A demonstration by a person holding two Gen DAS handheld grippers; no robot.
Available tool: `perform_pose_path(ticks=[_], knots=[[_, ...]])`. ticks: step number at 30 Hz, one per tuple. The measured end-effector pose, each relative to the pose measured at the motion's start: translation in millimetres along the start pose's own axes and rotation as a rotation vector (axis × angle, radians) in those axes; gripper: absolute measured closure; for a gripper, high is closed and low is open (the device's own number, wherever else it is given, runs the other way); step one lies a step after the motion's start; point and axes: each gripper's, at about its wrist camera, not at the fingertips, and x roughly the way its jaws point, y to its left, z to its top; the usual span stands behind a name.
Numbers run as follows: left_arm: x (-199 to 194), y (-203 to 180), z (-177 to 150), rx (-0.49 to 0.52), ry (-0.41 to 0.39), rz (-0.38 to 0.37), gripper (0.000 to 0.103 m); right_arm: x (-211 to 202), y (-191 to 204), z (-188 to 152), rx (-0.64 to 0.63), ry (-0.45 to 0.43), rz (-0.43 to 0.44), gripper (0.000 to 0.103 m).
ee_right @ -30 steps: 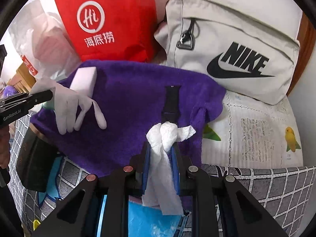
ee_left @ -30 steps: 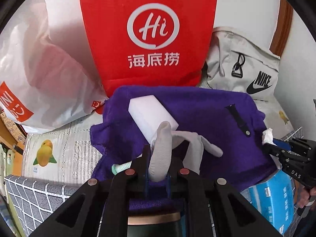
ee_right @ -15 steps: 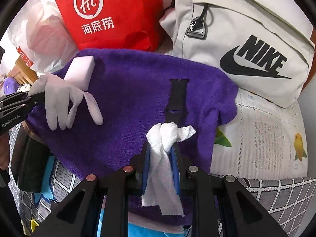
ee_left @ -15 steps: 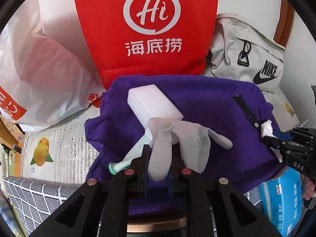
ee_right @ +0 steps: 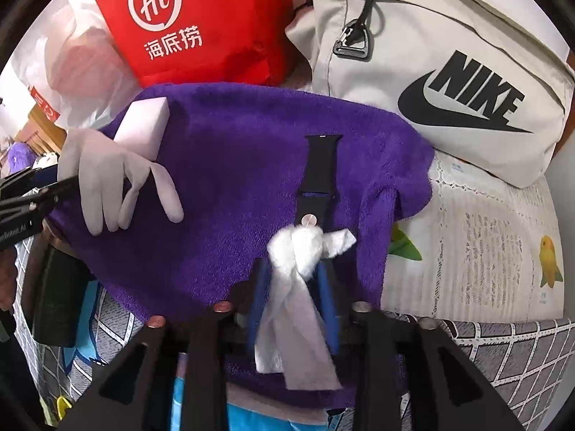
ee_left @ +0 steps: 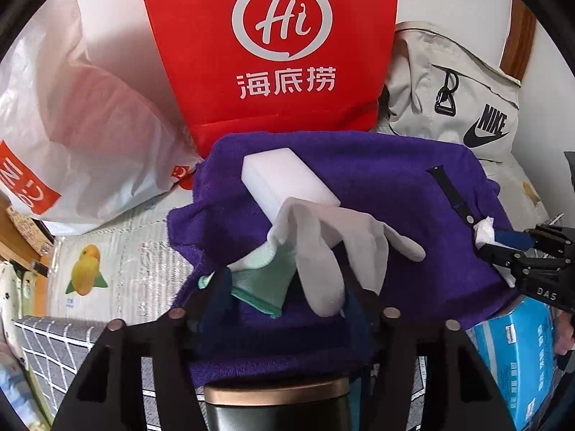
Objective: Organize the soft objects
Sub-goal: 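Lower the tissue onto the towel and open the right tool while the left tool releases the glove, then grasp the green-and-white packet in the pile with the right tool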
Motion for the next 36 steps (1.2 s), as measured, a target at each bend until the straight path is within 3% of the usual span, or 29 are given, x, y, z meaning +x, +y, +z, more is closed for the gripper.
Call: perform_pose_path(ticks=[3, 11, 19, 28, 36], knots=[[-1, 1, 0, -0.008, 0.008, 0.016, 0.041, -3, -1, 0, 0.010, -0.007, 0.030, 0.057], [-17, 14, -8, -0.047, 0.009, 0.084, 0.040, -25, 5, -2, -0.013, -0.041, -0.032, 0.057], [-61, 22, -24, -0.044, -0.047, 0.068, 0.040, -71, 12, -21, 0.004, -0.123, -0.035, 0.057], [-107, 27, -75, -0.100, -0.063, 0.001, 0.040, -107, 67, -70, -0.093, -0.140, 0.052, 0.057], [-124, 26, -123, -0.133, -0.031, -0.017, 0.040, -98, 104, -102, -0.171, -0.098, 0.096, 0.057]])
